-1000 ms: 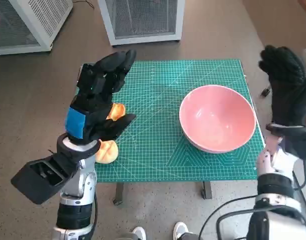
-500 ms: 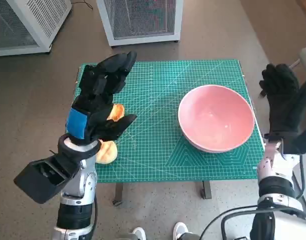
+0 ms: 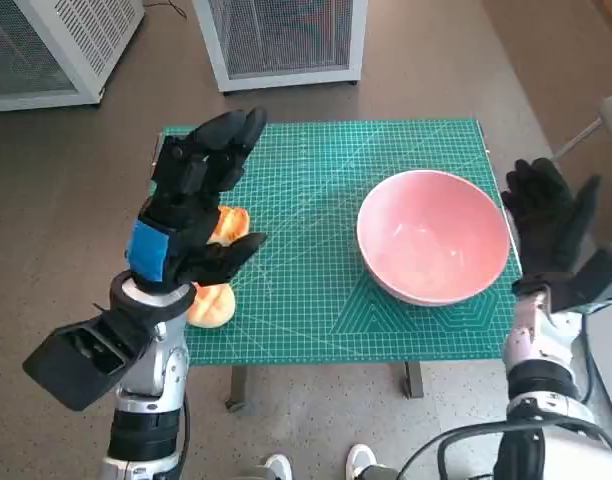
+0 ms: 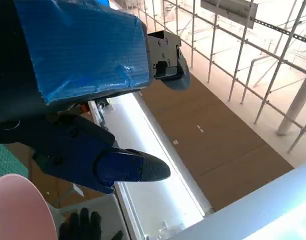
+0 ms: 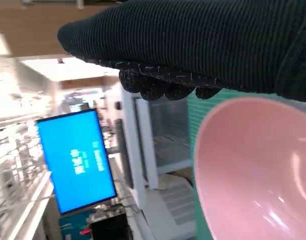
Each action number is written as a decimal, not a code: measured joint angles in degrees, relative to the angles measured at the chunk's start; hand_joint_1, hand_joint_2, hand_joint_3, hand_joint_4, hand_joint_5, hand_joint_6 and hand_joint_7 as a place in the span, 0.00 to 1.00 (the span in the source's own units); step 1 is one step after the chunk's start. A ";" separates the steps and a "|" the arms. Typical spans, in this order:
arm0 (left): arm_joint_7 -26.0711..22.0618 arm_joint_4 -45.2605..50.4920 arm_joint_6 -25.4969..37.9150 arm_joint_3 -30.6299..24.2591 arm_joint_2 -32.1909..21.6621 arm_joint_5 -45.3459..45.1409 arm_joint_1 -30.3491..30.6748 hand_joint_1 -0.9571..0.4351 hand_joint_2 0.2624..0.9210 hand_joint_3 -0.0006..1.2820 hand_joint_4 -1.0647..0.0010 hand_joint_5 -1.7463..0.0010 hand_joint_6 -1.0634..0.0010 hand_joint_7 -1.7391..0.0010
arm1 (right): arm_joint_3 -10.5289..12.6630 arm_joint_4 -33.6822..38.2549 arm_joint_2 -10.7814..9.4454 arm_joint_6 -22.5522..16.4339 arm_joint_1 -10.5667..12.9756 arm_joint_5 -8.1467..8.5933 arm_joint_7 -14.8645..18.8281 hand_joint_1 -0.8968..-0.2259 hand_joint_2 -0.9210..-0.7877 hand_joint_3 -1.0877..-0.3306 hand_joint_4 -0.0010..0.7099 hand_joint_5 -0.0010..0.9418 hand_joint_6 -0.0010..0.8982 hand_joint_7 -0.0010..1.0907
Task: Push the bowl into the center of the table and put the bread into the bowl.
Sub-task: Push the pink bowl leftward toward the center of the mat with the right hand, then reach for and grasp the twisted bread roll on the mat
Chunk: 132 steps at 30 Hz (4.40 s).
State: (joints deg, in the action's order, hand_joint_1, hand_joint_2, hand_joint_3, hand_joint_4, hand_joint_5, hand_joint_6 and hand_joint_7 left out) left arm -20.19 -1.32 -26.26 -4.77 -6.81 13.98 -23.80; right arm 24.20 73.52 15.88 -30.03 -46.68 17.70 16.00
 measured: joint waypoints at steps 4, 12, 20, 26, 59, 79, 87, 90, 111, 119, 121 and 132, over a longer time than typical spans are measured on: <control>0.01 0.01 0.02 -0.04 -0.13 -0.02 0.00 0.28 1.00 0.23 0.75 1.00 0.99 0.63 | 0.51 0.02 -0.88 0.85 -0.06 0.12 -0.27 0.59 0.00 0.46 0.45 0.00 0.12 0.43; 0.00 0.03 0.07 -0.57 -0.93 0.02 0.10 0.28 1.00 0.22 0.75 1.00 0.94 0.68 | 2.91 0.68 -3.62 3.43 -0.16 1.41 1.09 0.58 0.00 0.53 0.43 0.00 0.14 0.43; 0.01 0.35 0.24 -1.12 -1.63 0.63 0.68 0.27 1.00 0.21 0.74 1.00 0.89 0.74 | 3.86 1.25 -6.02 5.06 -1.14 1.65 1.47 0.57 0.00 0.54 0.46 0.02 0.16 0.43; 0.04 0.81 0.27 -1.40 -1.74 0.84 1.50 0.27 1.00 0.21 0.74 1.00 0.87 0.76 | 4.50 1.52 -7.40 6.50 -3.05 1.76 1.42 0.59 0.00 0.52 0.48 0.02 0.17 0.43; 1.85 5.10 1.71 -3.07 -3.89 -0.01 5.66 0.24 1.00 0.21 0.73 1.00 0.80 0.83 | 3.71 2.23 -13.42 10.09 -8.49 -0.19 -0.47 0.55 0.00 0.50 0.47 0.02 0.15 0.47; 2.73 4.74 1.92 -2.95 -3.83 -0.35 5.95 0.26 1.00 0.21 0.73 1.00 0.78 0.85 | 2.75 1.91 -13.48 9.52 -11.03 -1.86 1.25 0.55 0.00 0.54 0.51 0.02 0.16 0.49; 2.84 3.78 1.27 -2.91 -3.80 -0.51 5.62 0.26 1.00 0.21 0.73 1.00 0.78 0.86 | 1.98 -0.12 -12.43 2.39 -11.37 -2.08 5.02 0.56 0.00 0.56 0.51 0.02 0.14 0.50; 2.84 3.27 1.10 -2.91 -3.80 -0.54 5.33 0.26 1.00 0.21 0.73 1.00 0.78 0.86 | 0.99 -1.51 -12.00 -1.65 -11.42 -2.28 7.70 0.53 0.00 0.58 0.51 0.01 0.11 0.53; 4.75 2.59 4.80 -5.10 -13.82 -14.35 2.51 0.32 0.91 0.05 0.88 1.00 0.87 0.92 | -5.54 -29.47 -13.06 -13.38 -2.66 9.26 32.77 0.47 0.00 0.67 0.54 0.01 0.08 0.63; 4.86 7.99 18.20 -5.06 -21.12 -23.15 1.75 0.45 0.77 0.00 0.93 1.00 0.89 0.94 | -8.44 -40.37 -13.42 -9.01 2.90 13.15 34.91 0.51 0.00 0.76 0.55 0.02 0.11 0.64; 4.45 8.71 20.56 -4.98 -21.82 -23.16 1.37 0.47 0.76 0.00 0.93 1.00 0.88 0.94 | -8.94 -42.13 -13.46 -8.19 3.86 13.65 34.99 0.51 0.00 0.77 0.55 0.02 0.11 0.64; 2.29 8.77 22.45 -2.40 -26.27 -26.05 -0.79 0.48 0.75 0.00 0.89 0.99 0.82 0.94 | -10.82 -47.17 -13.27 -6.18 6.55 13.64 34.95 0.52 0.00 0.80 0.52 0.00 0.10 0.64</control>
State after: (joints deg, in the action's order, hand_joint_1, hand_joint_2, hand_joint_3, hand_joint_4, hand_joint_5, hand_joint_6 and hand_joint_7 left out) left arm -17.90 7.45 -3.81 -7.18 -33.08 -12.07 -24.59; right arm 13.39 26.35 2.61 -36.21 -40.13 31.34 50.95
